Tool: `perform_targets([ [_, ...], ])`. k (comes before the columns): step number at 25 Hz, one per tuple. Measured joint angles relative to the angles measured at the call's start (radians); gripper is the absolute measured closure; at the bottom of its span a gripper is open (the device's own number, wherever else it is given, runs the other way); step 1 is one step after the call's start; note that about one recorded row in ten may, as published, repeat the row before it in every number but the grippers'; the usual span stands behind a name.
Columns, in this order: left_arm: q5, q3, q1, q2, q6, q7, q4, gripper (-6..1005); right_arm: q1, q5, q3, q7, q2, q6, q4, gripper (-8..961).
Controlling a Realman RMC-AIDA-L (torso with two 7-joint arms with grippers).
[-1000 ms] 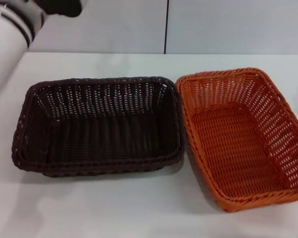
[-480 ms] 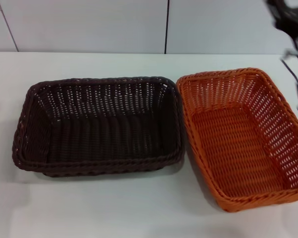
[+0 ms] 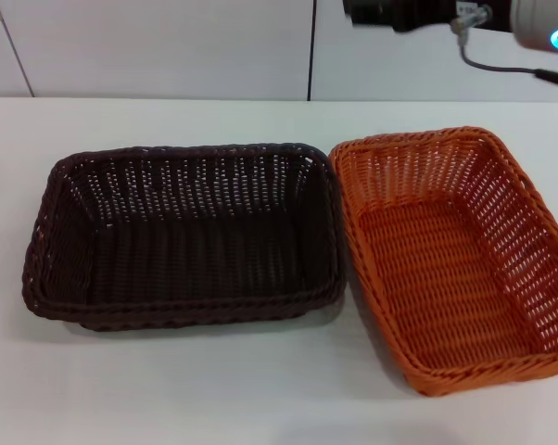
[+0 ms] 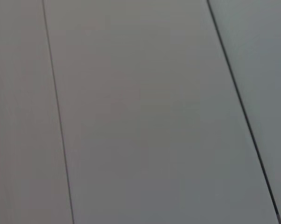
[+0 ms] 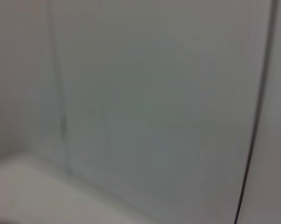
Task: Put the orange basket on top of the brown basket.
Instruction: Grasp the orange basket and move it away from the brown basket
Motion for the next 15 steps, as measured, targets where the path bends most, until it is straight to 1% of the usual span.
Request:
perform_targets([
  [2, -0.010, 0.000, -0.007, 0.000, -0.001, -0.001, 0.017, 351, 0.082, 0.002, 0.133, -0.083, 0.024, -0.284, -0.008, 120],
  [3, -0.019, -0.001, -0.017, 0.000, -0.004, -0.001, 0.034, 351, 0.169, 0.005, 0.262, -0.188, 0.040, -0.564, 0.020, 120],
  [4, -0.019, -0.001, -0.017, 0.000, -0.004, -0.001, 0.034, 351, 0.169, 0.005, 0.262, -0.188, 0.040, -0.564, 0.020, 120],
  [7, -0.041, -0.001, -0.032, 0.000, -0.015, -0.002, 0.053, 351, 0.272, 0.014, 0.394, -0.308, 0.045, -0.878, 0.080, 120],
  [8, -0.041, -0.001, -0.032, 0.000, -0.015, -0.002, 0.053, 351, 0.309, 0.032, 0.436, -0.369, 0.041, -1.032, 0.104, 120],
  [9, -0.060, -0.001, -0.041, 0.000, -0.022, -0.002, 0.065, 351, 0.309, 0.032, 0.436, -0.369, 0.041, -1.032, 0.104, 120],
  [11, -0.088, -0.001, -0.053, 0.000, -0.034, -0.002, 0.080, 351, 0.325, 0.053, 0.457, -0.429, 0.036, -1.168, 0.117, 120],
  [13, -0.096, -0.001, -0.056, 0.000, -0.039, -0.002, 0.085, 351, 0.324, 0.059, 0.460, -0.470, 0.035, -1.272, 0.119, 120],
  [15, -0.112, 0.000, -0.063, 0.000, -0.053, -0.002, 0.093, 351, 0.322, 0.058, 0.458, -0.474, 0.035, -1.290, 0.119, 120],
])
